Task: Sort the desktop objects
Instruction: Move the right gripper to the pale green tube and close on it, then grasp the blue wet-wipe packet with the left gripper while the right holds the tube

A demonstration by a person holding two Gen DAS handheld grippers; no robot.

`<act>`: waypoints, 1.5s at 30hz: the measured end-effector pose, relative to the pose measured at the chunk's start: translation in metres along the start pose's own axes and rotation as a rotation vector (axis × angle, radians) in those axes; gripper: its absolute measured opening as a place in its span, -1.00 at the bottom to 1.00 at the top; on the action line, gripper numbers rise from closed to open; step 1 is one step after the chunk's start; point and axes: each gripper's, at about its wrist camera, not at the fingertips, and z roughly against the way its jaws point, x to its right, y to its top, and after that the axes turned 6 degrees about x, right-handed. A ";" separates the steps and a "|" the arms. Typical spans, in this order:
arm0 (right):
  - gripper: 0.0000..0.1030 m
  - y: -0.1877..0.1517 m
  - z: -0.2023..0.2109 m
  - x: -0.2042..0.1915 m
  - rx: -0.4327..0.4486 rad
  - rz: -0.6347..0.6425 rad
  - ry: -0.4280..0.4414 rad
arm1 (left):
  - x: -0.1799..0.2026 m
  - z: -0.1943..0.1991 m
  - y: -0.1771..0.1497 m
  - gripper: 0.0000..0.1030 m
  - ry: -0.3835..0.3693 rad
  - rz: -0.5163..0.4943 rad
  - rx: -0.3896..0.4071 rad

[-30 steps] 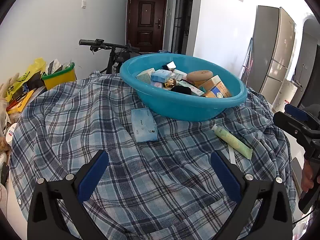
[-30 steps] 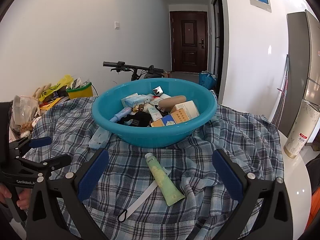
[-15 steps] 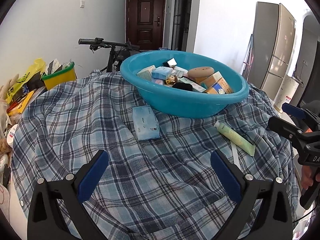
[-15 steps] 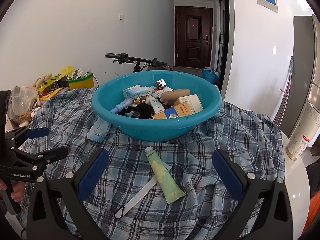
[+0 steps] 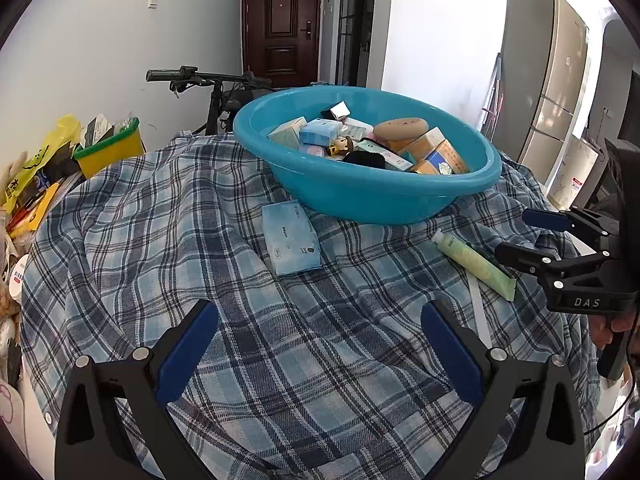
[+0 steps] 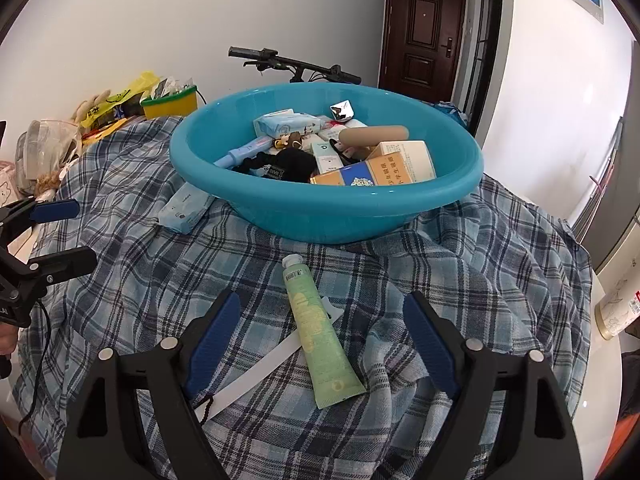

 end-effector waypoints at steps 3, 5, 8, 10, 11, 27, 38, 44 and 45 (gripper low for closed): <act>0.42 0.002 -0.014 -0.001 -0.042 0.011 0.022 | 0.002 -0.008 0.001 0.77 0.005 -0.009 -0.036; 0.29 0.002 -0.022 -0.003 -0.065 0.036 0.028 | 0.000 -0.017 0.004 0.63 -0.009 -0.003 -0.060; 0.16 0.003 -0.033 -0.008 -0.082 0.092 0.024 | -0.004 -0.029 0.009 0.53 -0.051 0.011 -0.095; 0.11 0.003 -0.040 -0.010 -0.090 0.111 0.019 | -0.006 -0.034 0.012 0.53 -0.074 0.006 -0.104; 0.08 0.003 -0.044 -0.009 -0.092 0.114 0.011 | -0.007 -0.035 0.012 0.53 -0.073 0.003 -0.100; -0.57 -0.004 -0.063 -0.002 -0.145 0.047 0.095 | -0.018 -0.040 0.019 0.53 -0.068 0.009 -0.086; -0.58 -0.001 -0.029 -0.006 -0.090 -0.020 0.089 | -0.006 -0.084 0.038 0.68 -0.078 -0.080 -0.082; -0.57 0.001 -0.019 0.001 -0.065 -0.097 0.116 | -0.017 -0.105 0.040 -0.39 -0.124 -0.087 -0.168; -0.57 0.000 -0.017 0.001 -0.059 -0.099 0.123 | -0.021 -0.107 0.039 -0.39 -0.138 -0.072 -0.182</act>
